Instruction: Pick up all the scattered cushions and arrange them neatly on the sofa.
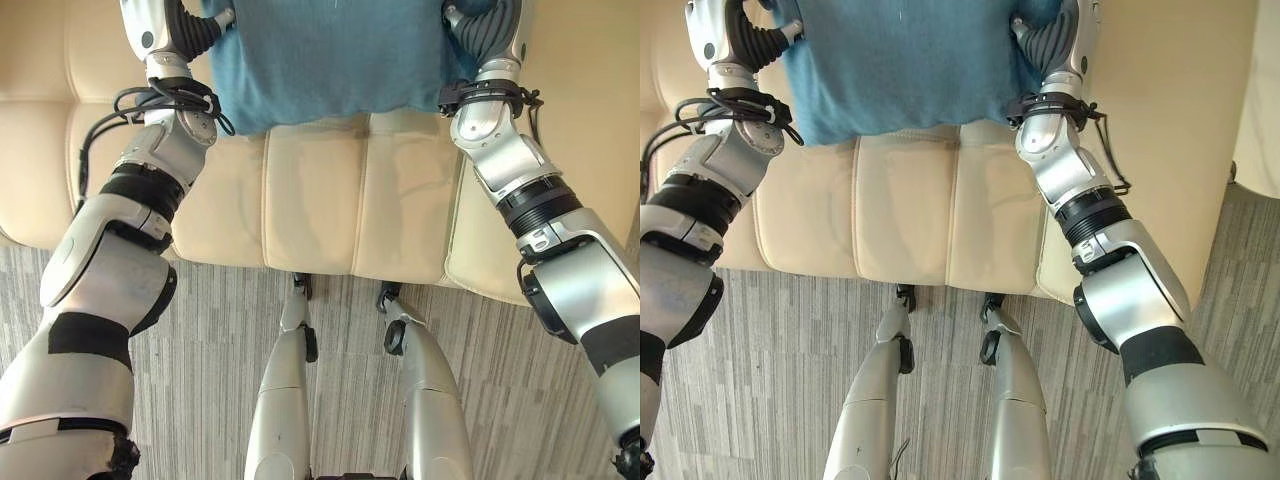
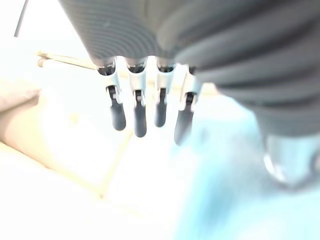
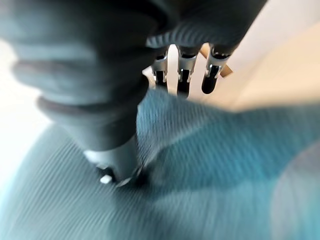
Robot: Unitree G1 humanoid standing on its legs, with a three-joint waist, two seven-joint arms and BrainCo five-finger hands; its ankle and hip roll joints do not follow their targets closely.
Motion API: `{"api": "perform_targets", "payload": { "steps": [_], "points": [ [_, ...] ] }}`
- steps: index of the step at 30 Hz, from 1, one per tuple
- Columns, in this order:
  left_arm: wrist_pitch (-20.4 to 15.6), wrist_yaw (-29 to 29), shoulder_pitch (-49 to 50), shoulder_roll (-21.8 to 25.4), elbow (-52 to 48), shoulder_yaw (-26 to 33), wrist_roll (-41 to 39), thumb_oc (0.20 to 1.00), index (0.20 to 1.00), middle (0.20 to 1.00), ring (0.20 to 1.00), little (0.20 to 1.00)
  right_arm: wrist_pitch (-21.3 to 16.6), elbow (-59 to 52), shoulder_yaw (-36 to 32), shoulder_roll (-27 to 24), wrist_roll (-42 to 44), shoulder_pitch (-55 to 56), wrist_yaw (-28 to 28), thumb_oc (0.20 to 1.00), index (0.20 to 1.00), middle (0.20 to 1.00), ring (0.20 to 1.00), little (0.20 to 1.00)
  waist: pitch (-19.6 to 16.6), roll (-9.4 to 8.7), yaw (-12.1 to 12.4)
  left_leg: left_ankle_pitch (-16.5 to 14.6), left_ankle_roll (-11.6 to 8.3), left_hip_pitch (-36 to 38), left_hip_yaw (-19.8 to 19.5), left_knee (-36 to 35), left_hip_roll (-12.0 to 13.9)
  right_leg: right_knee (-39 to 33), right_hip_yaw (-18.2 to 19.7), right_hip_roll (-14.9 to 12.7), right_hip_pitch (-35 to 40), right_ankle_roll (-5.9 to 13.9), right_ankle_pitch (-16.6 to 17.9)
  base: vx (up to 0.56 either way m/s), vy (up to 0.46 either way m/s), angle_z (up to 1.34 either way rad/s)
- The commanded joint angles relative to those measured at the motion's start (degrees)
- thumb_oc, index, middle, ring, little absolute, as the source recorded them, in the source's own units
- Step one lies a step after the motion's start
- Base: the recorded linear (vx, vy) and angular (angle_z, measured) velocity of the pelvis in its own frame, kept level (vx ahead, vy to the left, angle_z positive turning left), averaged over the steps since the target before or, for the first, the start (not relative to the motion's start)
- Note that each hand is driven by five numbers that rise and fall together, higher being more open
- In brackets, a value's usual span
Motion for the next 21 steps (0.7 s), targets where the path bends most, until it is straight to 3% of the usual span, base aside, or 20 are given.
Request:
{"api": "perform_targets", "payload": {
  "steps": [1, 7, 13, 16, 17, 18, 19, 21],
  "points": [
    [-0.36, 2.0, -7.71, -0.59, -0.21, 1.58, 1.66, 1.0, 1.0, 1.0, 1.0, 1.0, 0.51, -0.84, 0.85, -0.31, -4.89, -5.13, -2.39, 1.0, 1.0, 1.0, 1.0, 1.0, -3.86, -2.23, 0.53, -13.4, -1.23, 2.09, 1.06, 5.51, -1.96, -5.67, 3.93, -0.98, 5.44, 6.93, -5.09, 0.0, 0.0, 0.0],
    [-2.0, 0.04, -6.83, -0.39, 4.1, 3.45, -4.27, 1.0, 1.0, 1.0, 1.0, 1.0, 0.81, 4.4, 0.05, -0.59, 0.21, -2.56, -0.39, 1.0, 1.0, 1.0, 1.0, 1.0, -3.96, -2.4, -0.15, -12.55, -1.01, 1.02, 1.14, 4.52, -2.48, -7.39, 4.31, -0.83, 4.58, 7.29, -3.68, 0.0, 0.0, 0.0],
    [-5.21, -3.0, 1.48, 2.03, 4.11, 9.4, -13.18, 1.0, 1.0, 1.0, 1.0, 1.0, -0.64, 5.33, -5.44, 1.15, 6.64, 7.43, 2.35, 1.0, 1.0, 1.0, 1.0, 1.0, -4.81, -2.26, -0.87, -12.29, -0.85, 5.99, 1.66, 2.23, -2.7, -10.26, 4.39, -0.23, 8.94, 7.29, -2.72, 0.01, 0.043, -0.04],
    [-7.14, -4.67, 12.19, 3.1, -2.65, 16.67, -18.27, 1.0, 1.0, 1.0, 1.0, 1.0, -1.12, -0.14, -11.81, 0.91, 8.74, 16.85, 3.52, 1.0, 1.0, 1.0, 1.0, 1.0, -5.27, -2.13, -1.1, -12.26, -1.04, 10.88, 2.13, 0.1, -2.88, -12.76, 4.24, 0.1, 13.94, 7.61, -2.0, 0.02, 0.051, -0.11],
    [-7.94, -5.37, 18.49, 3.29, -7.54, 21.01, -20.69, 1.0, 1.0, 1.0, 1.0, 1.0, -0.62, -3.46, -14.66, 0.79, 8.97, 21.45, 4.1, 1.0, 1.0, 1.0, 1.0, 1.0, -5.23, -2.14, -1.13, -10.92, -0.63, 12.3, 2.97, -0.7, -3.05, -13.85, 3.41, -0.04, 15.34, 7.33, -0.37, 0.05, 0.042, -0.11],
    [-7.74, -5.36, 19.22, 3.29, -8.0, 21.36, -20.6, 1.0, 1.0, 1.0, 1.0, 1.0, -0.42, -3.81, -14.54, 0.84, 8.88, 21.92, 4.11, 1.0, 1.0, 1.0, 1.0, 1.0, -5.73, -1.95, -1.18, -12.2, -1.03, 13.33, 2.43, -1.15, -2.95, -13.99, 3.95, 0.24, 16.19, 7.77, -1.55, 0.01, 0.077, -0.1],
    [-10.2, -9.23, 30.15, 2.2, -13.39, 27.9, -25.58, 1.0, 1.0, 1.0, 1.0, 1.0, -1.08, -8.69, -19.19, 1.81, 11.81, 31.02, 7.2, 1.0, 1.0, 1.0, 1.0, 1.0, -6.25, -2.02, -1.38, -10.81, -0.76, 17.21, 3.34, -2.99, -3.08, -15.92, 3.1, 0.28, 20.11, 7.49, 0.21, 0.11, 0.073, -0.12],
    [-10.88, -12.92, 41.67, -0.14, -16.36, 33.3, -28.9, 1.0, 1.0, 1.0, 1.0, 1.0, -1.84, -12.32, -22.45, 3.68, 14.72, 40.45, 11.25, 1.0, 1.0, 1.0, 1.0, 1.0, -7.64, -2.23, -1.59, -10.9, -0.82, 21.68, 3.78, -5.01, -3.1, -17.81, 2.92, 0.49, 24.48, 7.62, 0.59, 0.13, 0.081, -0.17]
  ]
}}
